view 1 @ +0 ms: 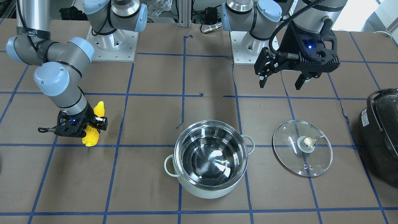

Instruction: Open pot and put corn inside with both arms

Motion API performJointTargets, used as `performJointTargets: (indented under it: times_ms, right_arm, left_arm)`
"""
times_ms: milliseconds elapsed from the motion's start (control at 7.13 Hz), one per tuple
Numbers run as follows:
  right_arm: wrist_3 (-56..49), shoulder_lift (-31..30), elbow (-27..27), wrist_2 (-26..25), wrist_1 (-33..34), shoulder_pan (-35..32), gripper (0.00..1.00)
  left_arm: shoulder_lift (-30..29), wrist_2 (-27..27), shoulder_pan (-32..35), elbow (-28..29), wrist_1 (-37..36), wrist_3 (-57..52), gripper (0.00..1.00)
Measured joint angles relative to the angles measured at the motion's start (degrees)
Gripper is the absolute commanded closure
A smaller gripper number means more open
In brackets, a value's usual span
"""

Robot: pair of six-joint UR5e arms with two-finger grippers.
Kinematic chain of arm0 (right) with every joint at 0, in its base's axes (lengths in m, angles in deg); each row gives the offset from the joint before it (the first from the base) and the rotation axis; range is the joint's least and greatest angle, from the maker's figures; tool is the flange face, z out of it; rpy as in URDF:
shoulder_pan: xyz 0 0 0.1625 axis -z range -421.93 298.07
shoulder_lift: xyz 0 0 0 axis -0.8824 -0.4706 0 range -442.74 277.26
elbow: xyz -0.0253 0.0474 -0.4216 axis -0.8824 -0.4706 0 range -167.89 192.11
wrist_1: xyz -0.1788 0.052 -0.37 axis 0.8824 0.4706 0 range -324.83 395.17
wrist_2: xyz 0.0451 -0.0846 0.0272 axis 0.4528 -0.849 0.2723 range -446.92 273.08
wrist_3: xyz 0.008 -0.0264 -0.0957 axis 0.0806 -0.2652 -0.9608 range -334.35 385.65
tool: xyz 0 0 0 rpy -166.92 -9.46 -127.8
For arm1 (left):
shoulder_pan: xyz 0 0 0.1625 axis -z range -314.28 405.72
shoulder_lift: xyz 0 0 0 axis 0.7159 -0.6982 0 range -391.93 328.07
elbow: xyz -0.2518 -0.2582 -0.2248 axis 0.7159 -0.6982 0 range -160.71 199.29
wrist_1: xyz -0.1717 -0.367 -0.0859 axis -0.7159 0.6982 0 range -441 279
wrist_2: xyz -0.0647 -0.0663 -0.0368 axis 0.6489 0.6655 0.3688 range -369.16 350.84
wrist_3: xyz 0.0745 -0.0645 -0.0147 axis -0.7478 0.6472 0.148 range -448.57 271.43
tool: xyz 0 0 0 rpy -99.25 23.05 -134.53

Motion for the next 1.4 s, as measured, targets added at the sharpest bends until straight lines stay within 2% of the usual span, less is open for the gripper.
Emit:
performJointTargets:
  times_ms: [140,421,841,981,1402]
  right_arm:
    - [0.0,0.5,-4.4,0.3,-3.9,-0.7,1.0]
    - [0.0,2.7,-12.0,0.5,-7.4,-3.9,1.0]
    - [5.2,9.9,-29.1,0.7,-17.3,-12.6,1.0]
    - [9.7,12.1,-33.1,0.8,-19.0,-15.5,1.0]
    - [20.4,16.0,-40.0,3.3,-20.0,-21.8,0.99]
  left_arm:
    - [0.0,0.0,-0.1,0.0,-0.1,0.0,0.0]
    - [0.0,0.0,-0.2,-0.1,-0.2,0.1,0.0]
    - [0.0,-0.1,-0.2,-0.1,-0.1,0.1,0.0]
    - [0.0,-0.1,-0.2,-0.1,-0.1,0.1,0.0]
    - [0.1,-0.1,-0.2,-0.2,-0.1,0.1,0.0]
